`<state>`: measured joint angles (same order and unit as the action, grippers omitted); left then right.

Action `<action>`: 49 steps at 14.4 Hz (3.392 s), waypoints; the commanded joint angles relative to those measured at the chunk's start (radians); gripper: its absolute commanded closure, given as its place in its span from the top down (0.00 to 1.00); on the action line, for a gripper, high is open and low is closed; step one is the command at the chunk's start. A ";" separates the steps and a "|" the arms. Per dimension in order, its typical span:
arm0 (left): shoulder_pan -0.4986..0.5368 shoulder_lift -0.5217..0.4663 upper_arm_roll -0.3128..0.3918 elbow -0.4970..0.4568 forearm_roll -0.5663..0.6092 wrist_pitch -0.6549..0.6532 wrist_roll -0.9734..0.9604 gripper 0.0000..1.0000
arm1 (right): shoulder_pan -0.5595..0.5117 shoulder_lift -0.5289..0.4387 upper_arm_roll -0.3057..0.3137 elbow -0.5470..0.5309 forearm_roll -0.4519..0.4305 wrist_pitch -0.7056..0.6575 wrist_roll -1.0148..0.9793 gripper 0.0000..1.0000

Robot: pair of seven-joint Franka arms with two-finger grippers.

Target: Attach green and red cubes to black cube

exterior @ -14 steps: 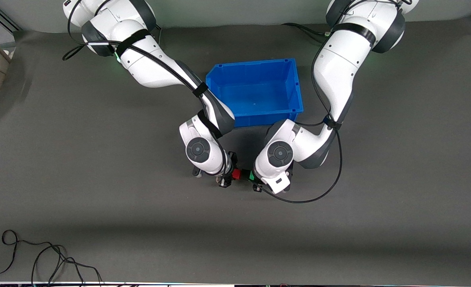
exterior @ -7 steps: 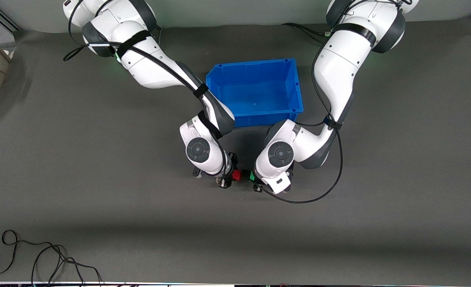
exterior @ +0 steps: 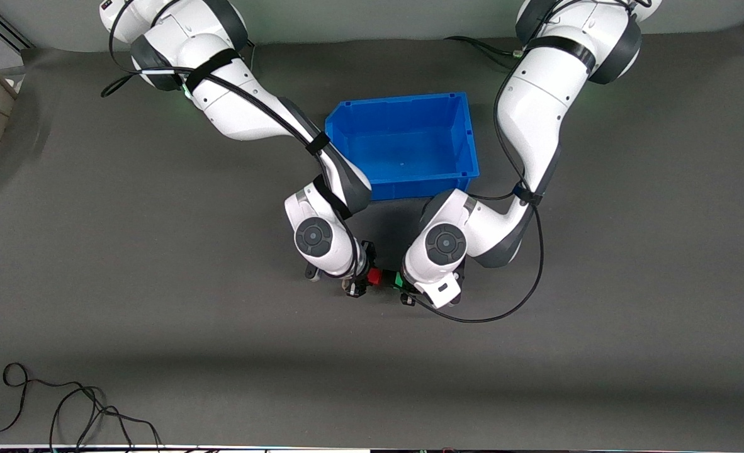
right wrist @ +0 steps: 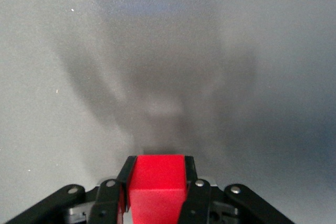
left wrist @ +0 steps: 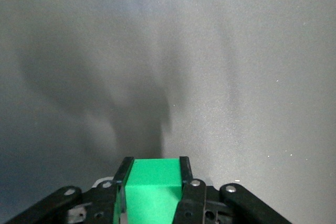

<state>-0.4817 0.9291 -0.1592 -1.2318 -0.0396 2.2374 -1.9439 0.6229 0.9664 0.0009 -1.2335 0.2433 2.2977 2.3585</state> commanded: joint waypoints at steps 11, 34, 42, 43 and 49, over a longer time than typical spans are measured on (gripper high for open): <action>0.015 -0.012 0.004 0.009 -0.014 -0.009 -0.029 1.00 | 0.008 0.017 -0.005 0.039 0.004 0.006 -0.019 0.14; 0.632 -0.619 0.018 -0.266 0.059 -0.555 1.719 1.00 | -0.072 -0.265 -0.018 0.032 0.014 -0.265 -0.327 0.47; 0.667 -0.805 0.017 -0.383 0.032 -0.449 1.970 1.00 | -0.153 -0.412 -0.018 0.034 0.019 -0.469 -0.531 1.00; 0.658 -0.806 0.017 -0.385 0.043 -0.450 1.955 1.00 | -0.163 -0.438 -0.018 0.032 0.019 -0.512 -0.611 1.00; 0.660 -0.765 0.015 -0.325 0.032 -0.472 1.918 1.00 | -0.316 -0.575 -0.018 0.031 0.019 -0.802 -1.057 1.00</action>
<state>0.1834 0.1691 -0.1489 -1.5512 -0.0026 1.7591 -0.0083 0.3362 0.4423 -0.0191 -1.1701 0.2435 1.5523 1.4027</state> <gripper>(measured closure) 0.000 0.000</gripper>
